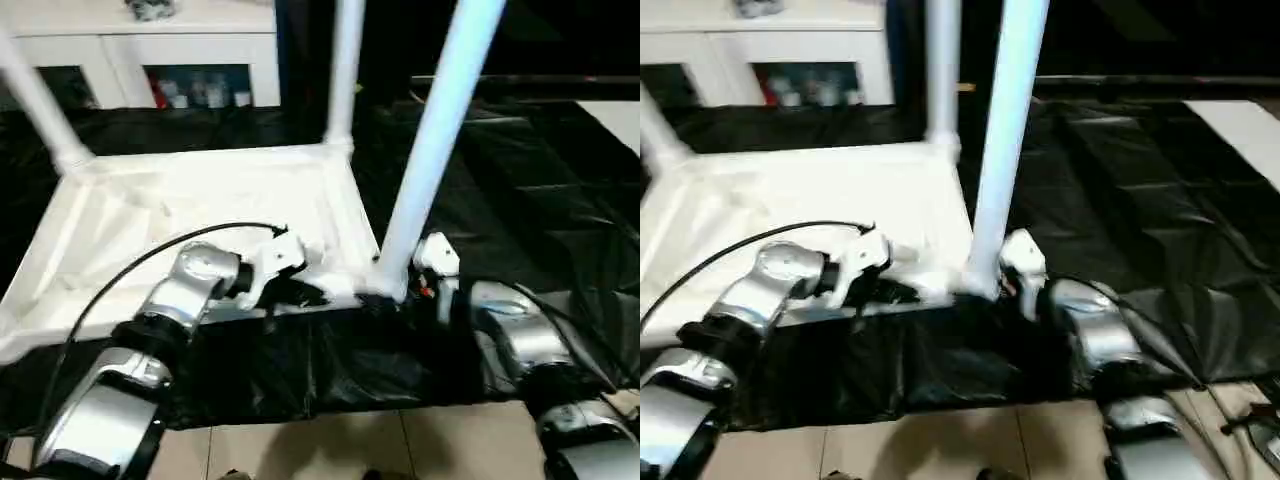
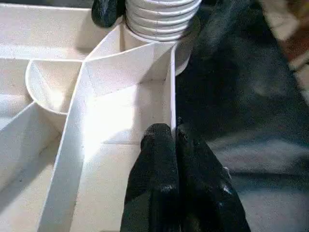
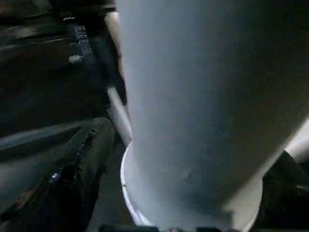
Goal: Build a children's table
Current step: Rotate leg to tighten
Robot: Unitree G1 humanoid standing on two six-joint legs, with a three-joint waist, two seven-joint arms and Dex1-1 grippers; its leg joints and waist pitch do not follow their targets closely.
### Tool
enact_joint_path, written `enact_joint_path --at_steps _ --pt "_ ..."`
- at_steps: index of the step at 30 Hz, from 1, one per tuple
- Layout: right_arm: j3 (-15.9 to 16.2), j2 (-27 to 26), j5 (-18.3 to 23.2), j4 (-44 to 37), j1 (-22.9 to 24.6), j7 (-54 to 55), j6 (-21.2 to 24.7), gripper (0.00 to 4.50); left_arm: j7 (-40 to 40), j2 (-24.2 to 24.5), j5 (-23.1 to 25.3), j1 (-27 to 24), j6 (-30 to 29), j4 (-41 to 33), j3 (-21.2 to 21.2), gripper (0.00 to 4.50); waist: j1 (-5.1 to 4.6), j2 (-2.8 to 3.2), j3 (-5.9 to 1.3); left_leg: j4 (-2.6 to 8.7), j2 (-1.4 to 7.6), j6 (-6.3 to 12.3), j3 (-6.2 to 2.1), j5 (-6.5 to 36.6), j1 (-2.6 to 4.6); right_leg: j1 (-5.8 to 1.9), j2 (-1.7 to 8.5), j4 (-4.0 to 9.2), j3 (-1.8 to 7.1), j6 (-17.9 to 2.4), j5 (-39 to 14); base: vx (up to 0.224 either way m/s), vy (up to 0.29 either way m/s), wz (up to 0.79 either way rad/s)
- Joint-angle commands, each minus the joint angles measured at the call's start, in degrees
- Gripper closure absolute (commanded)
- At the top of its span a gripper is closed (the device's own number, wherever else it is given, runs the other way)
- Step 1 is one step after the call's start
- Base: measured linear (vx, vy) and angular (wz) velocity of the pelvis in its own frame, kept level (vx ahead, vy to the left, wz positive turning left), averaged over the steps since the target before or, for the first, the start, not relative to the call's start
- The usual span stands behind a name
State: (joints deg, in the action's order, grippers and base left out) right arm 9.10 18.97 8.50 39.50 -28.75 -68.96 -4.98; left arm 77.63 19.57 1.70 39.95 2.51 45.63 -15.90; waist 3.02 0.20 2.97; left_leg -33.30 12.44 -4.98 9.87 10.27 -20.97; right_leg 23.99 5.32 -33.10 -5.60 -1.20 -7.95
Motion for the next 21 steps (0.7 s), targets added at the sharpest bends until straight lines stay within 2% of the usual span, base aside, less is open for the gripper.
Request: enact_joint_path --at_steps 1,3,6,9,10,12,15,17,18,19,20,21 --pt "2.9 0.3 0.5 -2.6 0.7 -5.2 2.5 0.89 3.2 -0.1 -1.4 0.2 0.6 -2.6 -1.1 4.5 0.23 0.08 -3.94 3.68 0.98 5.36 0.62 14.3 0.45 -3.73 2.47 3.36 2.39 -14.1 -15.6 0.0 0.0 0.0" --pt "3.8 1.2 0.0 -3.1 0.6 -7.4 3.3 0.89 5.2 0.4 -1.6 0.2 0.4 -2.6 -1.5 4.5 0.5 0.17 -3.9 3.76 1.04 4.62 0.6 15.1 0.65 -3.58 2.54 3.5 2.45 -13.6 -17.0 0.0 0.0 0.0" --pt "4.4 2.0 -0.3 -3.7 0.6 -9.3 4.0 1.3 7.4 1.0 -1.5 0.3 0.6 -2.6 -1.9 4.5 0.61 0.15 -3.85 3.91 1.08 3.71 0.49 15.7 0.63 -3.56 2.51 3.45 2.45 -13.2 -17.4 0.0 0.0 0.0" --pt "4.5 2.2 -0.1 -4.2 0.7 -9.7 4.6 1.45 8.2 1.1 -1.6 0.3 0.6 -2.5 -2.0 4.5 0.63 0.03 -3.94 3.82 1.02 3.52 0.51 15.3 0.59 -3.6 2.59 3.37 2.51 -13.1 -17.0 0.0 0.0 0.0" --pt "4.5 2.2 -0.1 -4.2 0.7 -9.8 4.8 1.63 8.1 1.2 -1.5 0.4 0.8 -2.3 -2.0 4.5 0.67 -0.05 -3.98 3.78 0.98 3.52 0.51 14.8 0.52 -3.64 2.6 3.34 2.5 -13.1 -16.8 0.0 0.0 0.0" --pt "4.7 2.0 -0.1 -4.4 0.8 -9.5 5.3 1.66 7.6 1.2 -1.4 0.5 0.9 -1.9 -1.9 4.5 0.67 -0.08 -3.98 3.73 0.93 3.64 0.53 14.3 0.48 -3.66 2.58 3.31 2.47 -13.0 -16.8 0.0 0.0 0.0" --pt "3.6 0.6 -0.1 -4.0 1.2 -5.4 6.2 1.72 3.2 0.2 -0.8 0.9 0.8 -0.5 -0.7 4.5 0.67 -0.24 -3.93 3.71 0.9 3.63 0.56 14.0 0.46 -3.61 2.6 3.45 2.45 -12.5 -17.6 0.0 0.0 0.0" --pt "0.9 -2.3 -1.1 -0.5 0.8 4.2 5.2 1.74 -5.3 -1.7 0.9 1.9 -0.1 1.5 0.4 4.5 0.49 -0.14 -3.74 3.78 0.84 2.81 0.5 15.1 0.59 -3.28 2.64 3.65 2.45 -11.8 -20.0 0.0 0.0 0.0" --pt "0.5 -2.7 -1.1 -0.2 0.7 5.5 5.2 1.75 -6.5 -2.0 1.2 2.1 -0.3 1.8 0.5 4.5 0.3 -0.18 -3.69 3.82 0.76 1.92 0.29 16.4 0.78 -3.28 2.77 3.95 2.35 -10.9 -22.8 0.0 0.0 0.0" --pt "-0.7 -4.2 -1.8 1.5 0.1 11.2 5.0 1.75 -8.7 -2.8 1.4 2.4 -0.7 2.3 1.0 4.5 0.17 -0.29 -3.66 3.88 0.6 1.79 0.29 16.6 0.7 -3.36 2.74 4.16 2.3 -10.3 -23.9 0.0 0.0 0.0" --pt "-1.6 -5.3 -2.3 2.9 -0.5 15.5 4.7 1.75 -10.3 -3.5 1.4 2.6 -1.0 2.6 1.4 4.5 -0.1 -0.2 -3.38 3.98 0.5 1.27 0.19 17.8 0.8 -3.14 2.75 4.51 2.22 -9.3 -26.9 0.0 0.0 0.0" --pt "-2.6 -6.8 -2.6 4.5 -1.1 20.1 4.6 1.76 -12.6 -4.4 1.8 2.7 -1.6 2.5 1.5 4.5 -0.52 -0.32 -3.41 3.96 0.37 0.66 0.04 18.5 0.87 -3.12 2.85 4.73 2.12 -8.1 -29.5 0.0 0.0 0.0"
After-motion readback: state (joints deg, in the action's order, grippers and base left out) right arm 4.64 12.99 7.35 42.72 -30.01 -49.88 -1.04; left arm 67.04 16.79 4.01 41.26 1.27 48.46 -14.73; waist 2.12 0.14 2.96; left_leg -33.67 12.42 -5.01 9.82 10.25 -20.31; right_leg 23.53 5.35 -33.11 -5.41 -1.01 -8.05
